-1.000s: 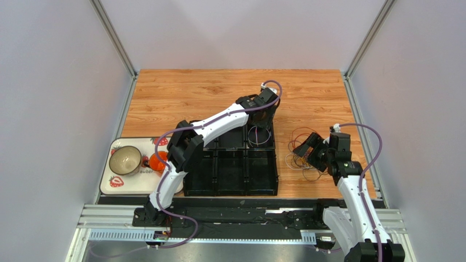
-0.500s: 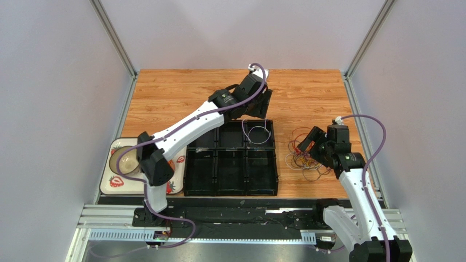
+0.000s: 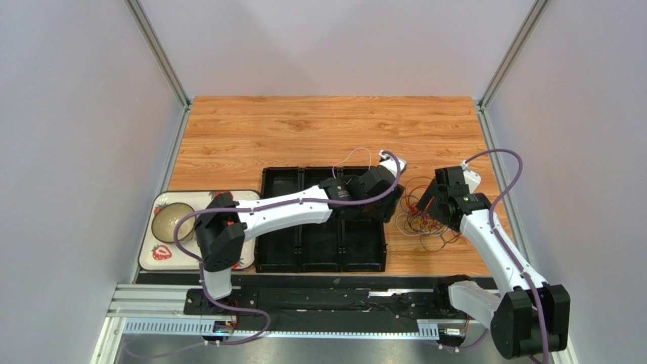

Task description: Untangle the cables

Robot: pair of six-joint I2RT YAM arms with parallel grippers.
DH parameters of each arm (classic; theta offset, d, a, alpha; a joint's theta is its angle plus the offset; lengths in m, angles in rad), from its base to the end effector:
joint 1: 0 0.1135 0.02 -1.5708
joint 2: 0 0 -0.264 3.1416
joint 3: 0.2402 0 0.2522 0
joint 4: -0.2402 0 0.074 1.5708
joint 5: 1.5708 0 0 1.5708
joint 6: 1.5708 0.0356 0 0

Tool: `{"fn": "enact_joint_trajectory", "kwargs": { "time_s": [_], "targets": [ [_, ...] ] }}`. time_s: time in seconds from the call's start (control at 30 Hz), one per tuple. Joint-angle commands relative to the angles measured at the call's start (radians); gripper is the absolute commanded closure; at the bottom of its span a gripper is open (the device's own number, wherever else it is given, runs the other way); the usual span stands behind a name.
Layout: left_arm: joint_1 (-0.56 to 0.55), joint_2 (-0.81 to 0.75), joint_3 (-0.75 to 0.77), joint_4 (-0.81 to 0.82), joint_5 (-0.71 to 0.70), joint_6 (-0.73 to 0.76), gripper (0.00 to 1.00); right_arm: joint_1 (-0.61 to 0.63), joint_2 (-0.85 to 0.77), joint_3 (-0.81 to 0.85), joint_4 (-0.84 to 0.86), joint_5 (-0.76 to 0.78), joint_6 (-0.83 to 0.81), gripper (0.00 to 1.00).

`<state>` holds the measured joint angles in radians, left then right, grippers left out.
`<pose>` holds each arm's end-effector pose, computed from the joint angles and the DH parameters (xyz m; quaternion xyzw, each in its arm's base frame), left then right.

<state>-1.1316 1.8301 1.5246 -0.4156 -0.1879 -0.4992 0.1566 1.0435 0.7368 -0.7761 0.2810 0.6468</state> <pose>0.1851 -0.3784 0.2803 0.2453 0.8741 -0.2402 0.3436 0.1888 0.0198 0.2293 0.2660 0.9239 -0.0315 0.2733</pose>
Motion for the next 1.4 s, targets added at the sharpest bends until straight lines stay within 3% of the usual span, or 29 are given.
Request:
{"fn": "enact_joint_trajectory", "kwargs": {
  "time_s": [0.0, 0.13, 0.23, 0.27, 0.4, 0.5, 0.67, 0.83, 0.87, 0.9, 0.93, 1.13, 1.37],
  "targets": [
    [-0.033, 0.008, -0.024, 0.173, 0.027, -0.033, 0.41, 0.003, 0.062, 0.010, 0.058, 0.084, 0.050, 0.20],
    [-0.034, -0.006, -0.089, 0.230, 0.038, -0.038, 0.41, 0.004, 0.162, 0.016, 0.104, 0.066, 0.044, 0.24],
    [-0.033, -0.020, -0.116, 0.225, 0.028, -0.033, 0.41, 0.004, 0.222, 0.026, 0.142, 0.003, 0.030, 0.69],
    [-0.033, -0.028, -0.125, 0.224, 0.025, -0.033, 0.42, 0.004, 0.239, 0.029, 0.146, -0.031, 0.027, 1.00],
    [-0.034, -0.067, -0.179, 0.236, 0.005, -0.044, 0.45, 0.017, 0.198, 0.085, 0.086, -0.034, 0.019, 1.00],
    [-0.033, -0.086, -0.196, 0.238, 0.004, -0.056, 0.47, 0.018, 0.107, 0.223, -0.006, -0.040, -0.021, 1.00],
    [-0.040, -0.100, -0.189, 0.232, -0.016, -0.078, 0.50, 0.017, -0.005, 0.603, -0.167, -0.074, -0.033, 1.00],
    [-0.048, -0.094, -0.153, 0.201, -0.028, -0.096, 0.50, 0.015, -0.086, 0.641, -0.219, -0.004, -0.029, 1.00],
    [-0.051, -0.085, -0.149, 0.201, -0.028, -0.096, 0.50, 0.015, -0.117, 0.607, -0.216, 0.042, -0.023, 0.88],
    [-0.053, -0.080, -0.138, 0.193, -0.028, -0.096, 0.50, 0.011, -0.131, 0.519, -0.215, 0.061, -0.015, 0.63],
    [-0.059, -0.074, -0.130, 0.187, -0.030, -0.095, 0.50, 0.005, -0.141, 0.472, -0.210, 0.067, 0.006, 0.03],
    [-0.077, -0.019, -0.086, 0.159, -0.030, -0.094, 0.49, -0.031, -0.143, 0.236, -0.204, 0.027, 0.082, 0.00],
    [-0.088, 0.069, -0.014, 0.129, -0.022, -0.091, 0.49, -0.032, -0.197, 0.171, -0.184, 0.047, 0.085, 0.00]
  ]
}}
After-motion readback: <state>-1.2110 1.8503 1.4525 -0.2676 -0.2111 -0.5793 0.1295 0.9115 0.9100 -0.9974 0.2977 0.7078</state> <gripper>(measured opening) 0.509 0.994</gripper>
